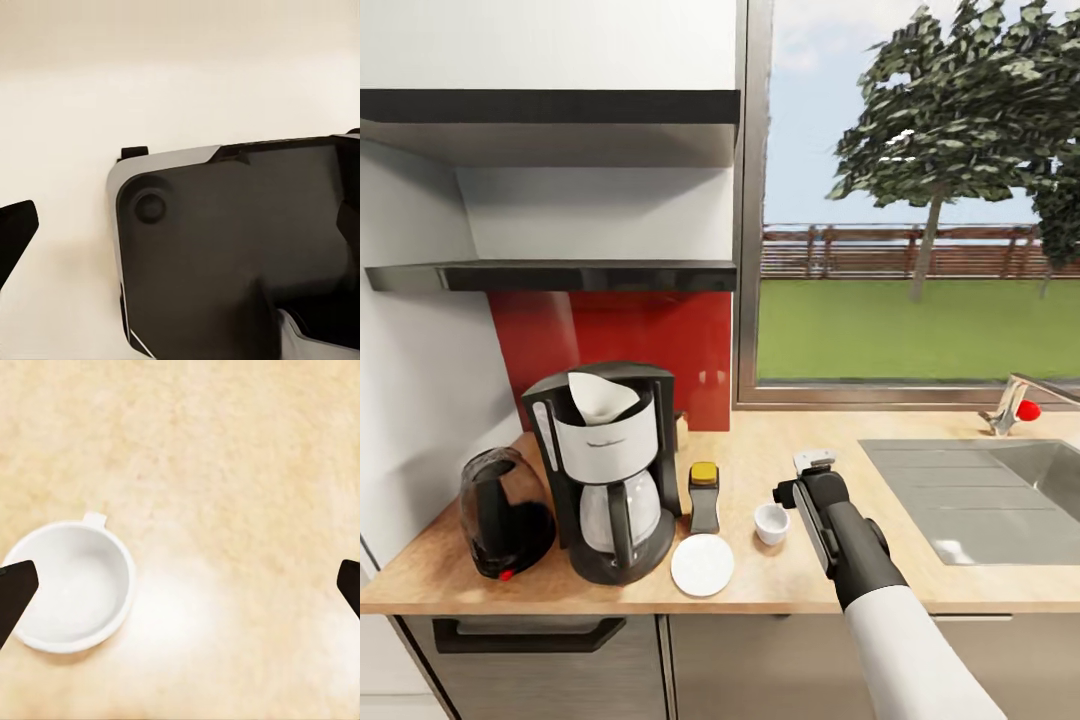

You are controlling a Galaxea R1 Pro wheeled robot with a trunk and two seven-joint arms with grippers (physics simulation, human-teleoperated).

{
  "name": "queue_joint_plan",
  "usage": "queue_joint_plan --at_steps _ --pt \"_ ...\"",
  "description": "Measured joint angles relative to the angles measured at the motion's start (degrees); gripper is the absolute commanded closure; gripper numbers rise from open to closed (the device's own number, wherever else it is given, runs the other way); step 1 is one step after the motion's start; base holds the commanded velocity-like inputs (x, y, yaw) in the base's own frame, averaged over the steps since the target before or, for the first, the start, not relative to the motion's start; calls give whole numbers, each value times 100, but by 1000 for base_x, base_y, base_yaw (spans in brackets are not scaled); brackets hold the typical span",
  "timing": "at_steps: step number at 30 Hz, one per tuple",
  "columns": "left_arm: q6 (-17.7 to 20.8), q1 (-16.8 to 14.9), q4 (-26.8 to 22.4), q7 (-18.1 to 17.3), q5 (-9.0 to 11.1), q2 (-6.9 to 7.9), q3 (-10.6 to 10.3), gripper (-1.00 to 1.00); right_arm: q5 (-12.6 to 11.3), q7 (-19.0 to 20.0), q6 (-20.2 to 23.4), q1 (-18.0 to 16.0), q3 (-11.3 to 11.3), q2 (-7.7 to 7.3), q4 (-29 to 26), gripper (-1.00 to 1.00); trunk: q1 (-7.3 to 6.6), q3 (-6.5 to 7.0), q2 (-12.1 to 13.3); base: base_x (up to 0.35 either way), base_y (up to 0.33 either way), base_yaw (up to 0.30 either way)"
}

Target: Set up a coffee station on the kitchen countertop: keep the coffee maker on the countertop, move the bottle of coffee from the kitchen shelf to the counter next to the coffee maker, place a paper coffee filter on top of the coffee maker, put the saucer next to the coffee maker with the coffee cup on the saucer, and place the electric kettle next to the coffee maker.

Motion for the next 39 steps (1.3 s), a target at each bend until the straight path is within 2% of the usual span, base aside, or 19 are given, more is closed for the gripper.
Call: queue_joint_plan --at_steps 6,11,25,39 --pt "0 0 -1 -2 6 -8 -4 -100 -1 0 -6 0 8 0 33 -100 1 0 0 10 0 0" --pt "0 0 1 1 6 -9 3 -100 -8 0 -21 0 7 0 325 -100 1 0 0 0 0 0" --pt "0 0 5 5 2 -9 4 -100 -10 -9 -9 0 -5 0 433 -100 1 -1 0 0 0 0" --pt "15 0 1 6 1 -9 4 -100 -10 -9 -17 0 -6 0 444 -100 0 -106 0 13 0 0"
